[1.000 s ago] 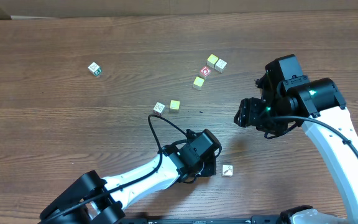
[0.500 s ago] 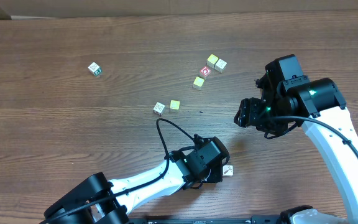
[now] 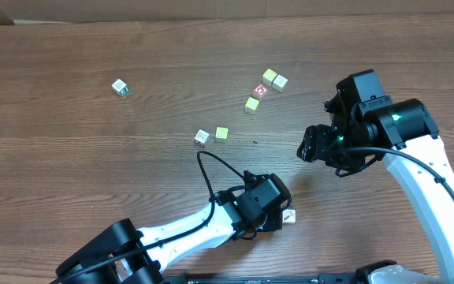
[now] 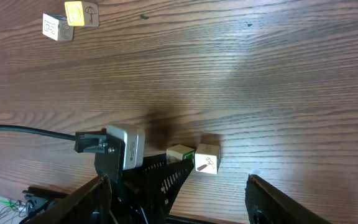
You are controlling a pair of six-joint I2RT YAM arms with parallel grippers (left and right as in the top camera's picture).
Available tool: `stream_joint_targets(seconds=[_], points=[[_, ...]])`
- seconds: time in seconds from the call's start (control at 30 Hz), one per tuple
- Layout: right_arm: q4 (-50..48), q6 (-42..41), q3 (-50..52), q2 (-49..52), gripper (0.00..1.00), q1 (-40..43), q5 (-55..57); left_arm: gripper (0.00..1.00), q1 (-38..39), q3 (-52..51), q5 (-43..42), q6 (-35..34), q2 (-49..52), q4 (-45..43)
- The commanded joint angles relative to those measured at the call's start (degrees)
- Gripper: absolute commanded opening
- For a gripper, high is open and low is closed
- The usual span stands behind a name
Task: Flip 4 blocks
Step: 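Carry the frog block to the front and set it beside the '4' block, then open the left gripper and lift away from the placed block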
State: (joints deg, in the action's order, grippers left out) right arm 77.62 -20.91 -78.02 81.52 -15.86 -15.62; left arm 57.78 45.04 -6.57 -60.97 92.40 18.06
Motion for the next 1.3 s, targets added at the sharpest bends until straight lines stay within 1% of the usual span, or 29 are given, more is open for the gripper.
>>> stream_joint_targets(seconds=[0.0,0.2,0.23,0.33,0.4,0.47,0.6,0.73,0.9,1.27], points=[[-0.04,0.37,-1.18,-0.52,0.70,-0.13,0.52,0.04,0.26,-0.85,2.56,-1.36,1.84,1.33],[0.11,0.37,-1.18,-0.52,0.70,-0.13,0.50,0.05,0.26,-0.85,2.75,-1.33,1.84,1.33],[0.11,0.37,-1.18,-0.52,0.70,-0.13,0.50,0.08,0.26,-0.85,2.75,-1.22,1.84,1.33],[0.13,0.37,-1.18,-0.52,0.70,-0.13,0.50,0.27,0.26,-0.85,2.75,-1.16,1.84,1.20],[0.17,0.37,-1.18,-0.52,0.70,-0.13,0.50,0.37,0.26,-0.85,2.73,-0.94,1.84,1.11],[0.26,0.37,-1.18,-0.52,0.70,-0.13,0.50,0.41,0.26,-0.85,2.73,-0.76,1.84,1.01],[0.33,0.37,-1.18,-0.52,0.70,-0.13,0.50,0.44,0.26,-0.85,2.73,-0.72,1.84,0.87],[0.33,0.37,-1.18,-0.52,0.70,-0.13,0.50,0.45,0.26,-0.85,2.69,0.81,1.84,-0.31],[0.48,0.37,-1.18,-0.52,0.71,-0.13,0.50,0.45,0.26,-0.83,2.54,2.67,1.77,-2.32],[0.66,0.37,-1.18,-0.52,0.71,-0.13,0.50,0.45,0.26,-0.61,2.08,3.15,1.46,-2.27]])
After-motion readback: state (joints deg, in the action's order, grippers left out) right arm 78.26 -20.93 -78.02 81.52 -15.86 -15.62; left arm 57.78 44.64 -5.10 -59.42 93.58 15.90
